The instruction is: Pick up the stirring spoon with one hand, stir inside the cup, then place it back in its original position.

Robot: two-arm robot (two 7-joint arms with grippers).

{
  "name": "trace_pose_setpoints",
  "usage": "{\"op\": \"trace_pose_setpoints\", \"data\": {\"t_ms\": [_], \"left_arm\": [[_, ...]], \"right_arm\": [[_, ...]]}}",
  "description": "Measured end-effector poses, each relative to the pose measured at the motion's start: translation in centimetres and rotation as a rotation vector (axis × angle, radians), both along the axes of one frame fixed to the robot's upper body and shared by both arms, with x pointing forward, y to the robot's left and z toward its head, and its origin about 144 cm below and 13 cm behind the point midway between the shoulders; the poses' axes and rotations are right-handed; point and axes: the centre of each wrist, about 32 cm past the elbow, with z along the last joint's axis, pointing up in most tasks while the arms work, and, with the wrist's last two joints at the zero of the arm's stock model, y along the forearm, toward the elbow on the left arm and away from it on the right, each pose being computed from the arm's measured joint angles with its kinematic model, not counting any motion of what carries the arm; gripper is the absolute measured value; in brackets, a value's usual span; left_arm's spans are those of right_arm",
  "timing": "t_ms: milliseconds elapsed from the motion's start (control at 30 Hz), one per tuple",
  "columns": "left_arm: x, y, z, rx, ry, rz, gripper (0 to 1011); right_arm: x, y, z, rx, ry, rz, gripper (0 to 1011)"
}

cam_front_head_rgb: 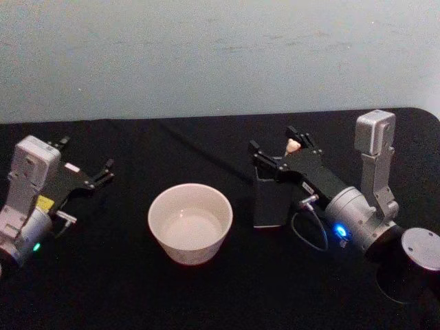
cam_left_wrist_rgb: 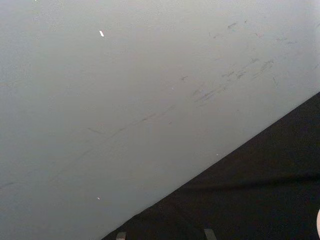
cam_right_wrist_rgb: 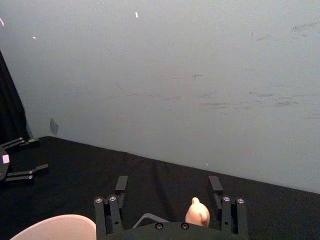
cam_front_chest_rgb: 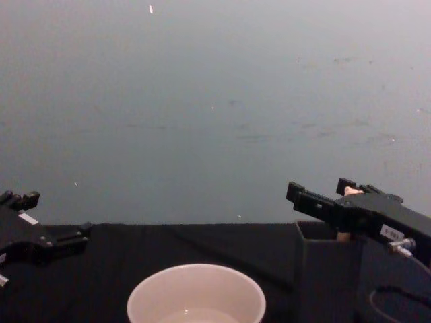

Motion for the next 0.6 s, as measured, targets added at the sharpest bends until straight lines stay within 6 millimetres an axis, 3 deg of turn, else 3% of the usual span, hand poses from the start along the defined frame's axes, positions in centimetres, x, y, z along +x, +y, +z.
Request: {"op": "trace_pose_setpoints", "data": {"t_ms": [267, 433, 600], "left_arm": [[0.0, 0.0, 0.0, 0.0, 0.0, 0.0, 1001], [0.0, 0.0, 0.0, 0.0, 0.0, 0.0, 1001], [0.0, 0.0, 0.0, 0.0, 0.0, 0.0, 1001]], "right_arm": [[0.3, -0.3, 1.6, 0.028, -0.061, 0.011, 1002], [0.9, -1.5, 4.2, 0.071, -0.17, -0.054, 1002], [1.3, -3.0, 5.0, 0.029, -0.211, -0.162, 1000]]}}
